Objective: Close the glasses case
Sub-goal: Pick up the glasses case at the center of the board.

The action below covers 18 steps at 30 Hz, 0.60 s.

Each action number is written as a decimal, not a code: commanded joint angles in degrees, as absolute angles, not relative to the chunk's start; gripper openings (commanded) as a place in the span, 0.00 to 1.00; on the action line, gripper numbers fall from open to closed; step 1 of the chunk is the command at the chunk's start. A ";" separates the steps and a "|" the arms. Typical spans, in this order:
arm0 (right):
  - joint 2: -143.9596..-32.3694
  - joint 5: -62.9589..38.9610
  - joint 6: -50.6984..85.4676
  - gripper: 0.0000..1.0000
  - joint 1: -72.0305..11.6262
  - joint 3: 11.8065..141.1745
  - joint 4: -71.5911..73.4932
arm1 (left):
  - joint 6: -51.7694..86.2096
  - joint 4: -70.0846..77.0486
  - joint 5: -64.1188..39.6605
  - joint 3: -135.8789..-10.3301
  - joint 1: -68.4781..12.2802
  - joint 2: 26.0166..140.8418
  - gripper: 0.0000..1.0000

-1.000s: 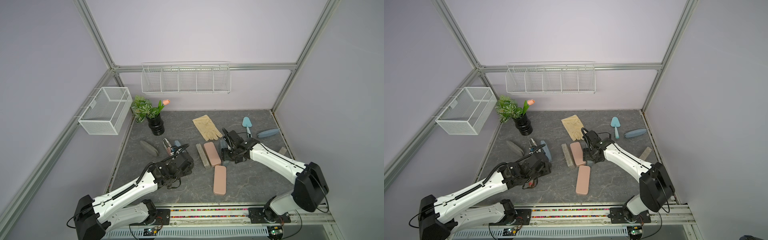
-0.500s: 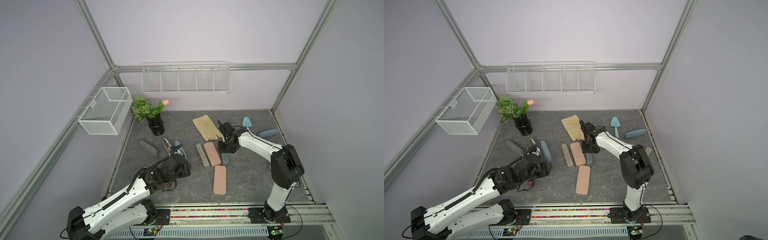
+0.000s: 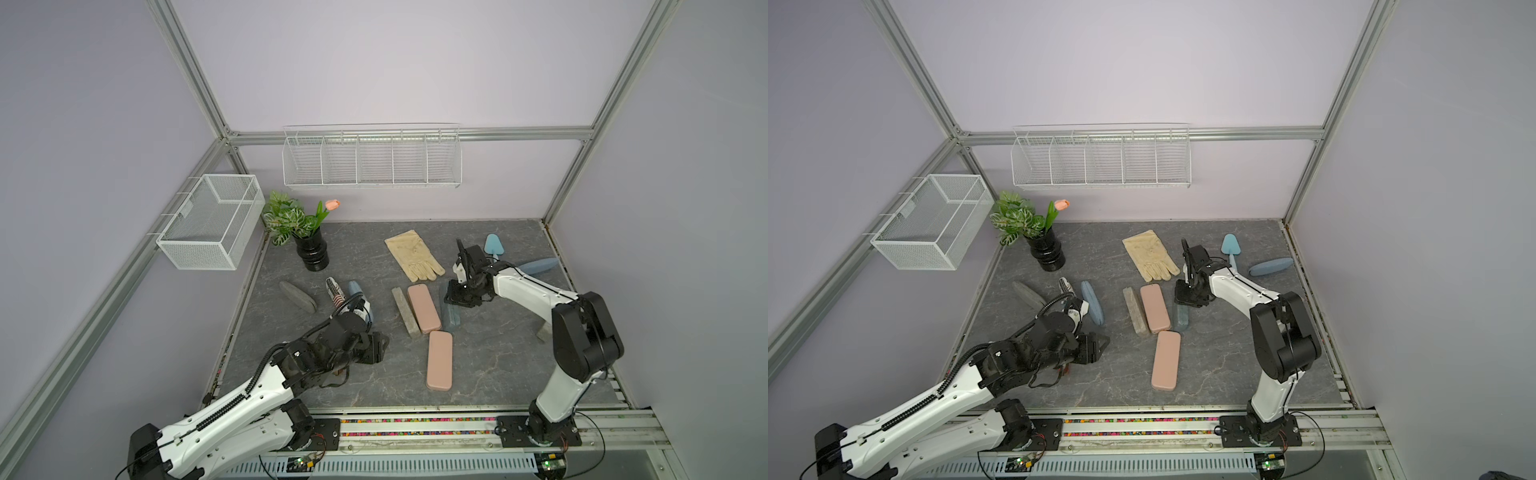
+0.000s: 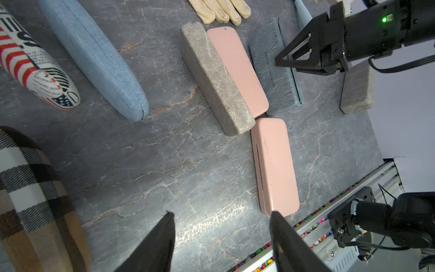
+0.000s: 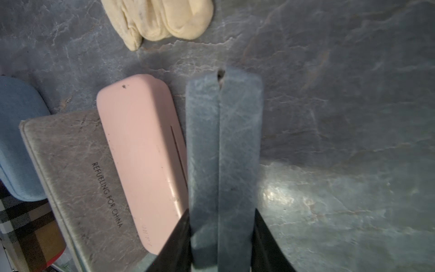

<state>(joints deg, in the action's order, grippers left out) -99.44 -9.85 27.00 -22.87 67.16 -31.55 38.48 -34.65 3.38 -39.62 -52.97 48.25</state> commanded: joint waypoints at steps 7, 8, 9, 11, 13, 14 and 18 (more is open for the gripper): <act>-83.52 -14.94 24.65 0.25 -20.12 58.83 -35.00 | 35.87 -32.52 1.45 -38.93 -52.73 47.24 0.67; -81.19 -15.01 25.07 0.26 -20.09 56.66 -35.29 | 35.86 -32.43 1.41 -38.94 -52.76 47.26 0.67; -78.78 -15.03 25.54 0.26 -20.10 54.61 -35.67 | 35.86 -32.43 1.37 -38.96 -52.77 47.27 0.67; -74.21 -15.22 26.97 0.26 -20.11 50.83 -36.22 | 35.82 -32.26 1.28 -38.94 -52.74 47.35 0.67; -69.19 -15.93 28.94 0.27 -20.20 45.74 -36.42 | 35.77 -32.18 1.06 -38.85 -52.74 47.71 0.67; -66.53 -16.09 30.11 0.26 -20.38 43.63 -36.57 | 35.83 -32.09 1.00 -38.78 -52.74 47.95 0.67; -56.31 -16.11 34.55 0.27 -21.42 38.07 -38.06 | 35.45 -31.90 0.62 -38.93 -52.81 48.52 0.67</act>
